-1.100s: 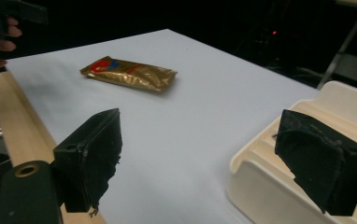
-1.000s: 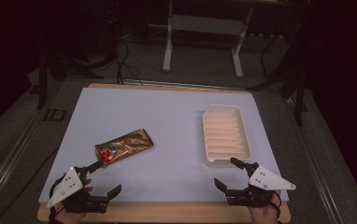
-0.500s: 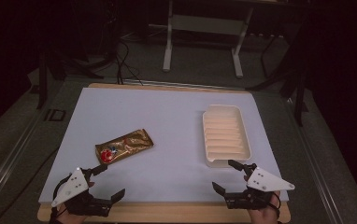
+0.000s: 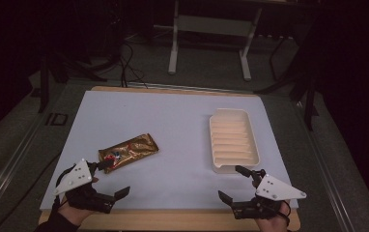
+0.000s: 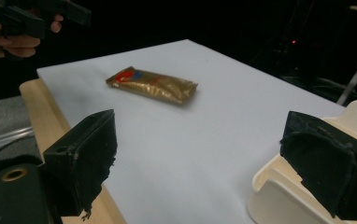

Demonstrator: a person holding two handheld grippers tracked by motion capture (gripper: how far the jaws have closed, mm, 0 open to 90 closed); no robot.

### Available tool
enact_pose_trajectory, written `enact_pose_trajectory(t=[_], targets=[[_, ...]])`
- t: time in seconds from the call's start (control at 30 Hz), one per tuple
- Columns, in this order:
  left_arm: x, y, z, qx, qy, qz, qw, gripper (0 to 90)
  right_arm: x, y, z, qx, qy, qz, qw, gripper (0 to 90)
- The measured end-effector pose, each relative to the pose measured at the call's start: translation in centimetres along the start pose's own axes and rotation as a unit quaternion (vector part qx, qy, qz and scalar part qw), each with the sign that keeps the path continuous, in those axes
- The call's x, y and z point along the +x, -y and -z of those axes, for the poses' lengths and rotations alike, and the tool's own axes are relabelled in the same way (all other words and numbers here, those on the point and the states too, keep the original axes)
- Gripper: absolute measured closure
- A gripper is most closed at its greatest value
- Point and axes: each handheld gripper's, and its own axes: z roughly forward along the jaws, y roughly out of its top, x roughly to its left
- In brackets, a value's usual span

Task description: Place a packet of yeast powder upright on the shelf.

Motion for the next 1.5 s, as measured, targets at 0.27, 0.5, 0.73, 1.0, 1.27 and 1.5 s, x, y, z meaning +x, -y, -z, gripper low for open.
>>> enact_pose_trajectory(t=[0.27, 0.5, 0.73, 1.0, 1.27, 1.5], targets=[[2.3, -2.0, -1.4, 0.007, -0.003, -0.007, 0.9999, 3.5, 0.5, -0.2, -0.1, -0.006, -0.011, 0.011, 0.9999, 10.8], [4.3, -3.0, -2.8, 0.016, -0.019, -0.009, 0.9997, 5.7, 0.5, -0.2, 0.0, -0.007, -0.013, 0.006, 0.9999, 13.0], [5.9, -3.4, -4.7, 0.030, -0.018, -0.012, 0.9993, 7.4, 0.6, -0.2, -0.1, -0.001, -0.018, 0.008, 0.9998, 13.7], [7.6, -3.2, -7.0, 0.048, -0.017, -0.011, 0.9987, 14.7, 0.6, -0.1, -0.1, -0.001, -0.019, 0.006, 0.9998, 13.7], [8.6, -2.8, -9.2, 0.062, -0.016, -0.014, 0.9979, 20.5, 0.6, -0.1, -0.1, -0.002, -0.022, 0.006, 0.9997, 13.7], [10.3, -2.4, -11.0, 0.084, -0.026, -0.011, 0.9960, 21.5, 0.6, 0.0, -0.2, 0.001, -0.027, 0.004, 0.9996, 13.8]])
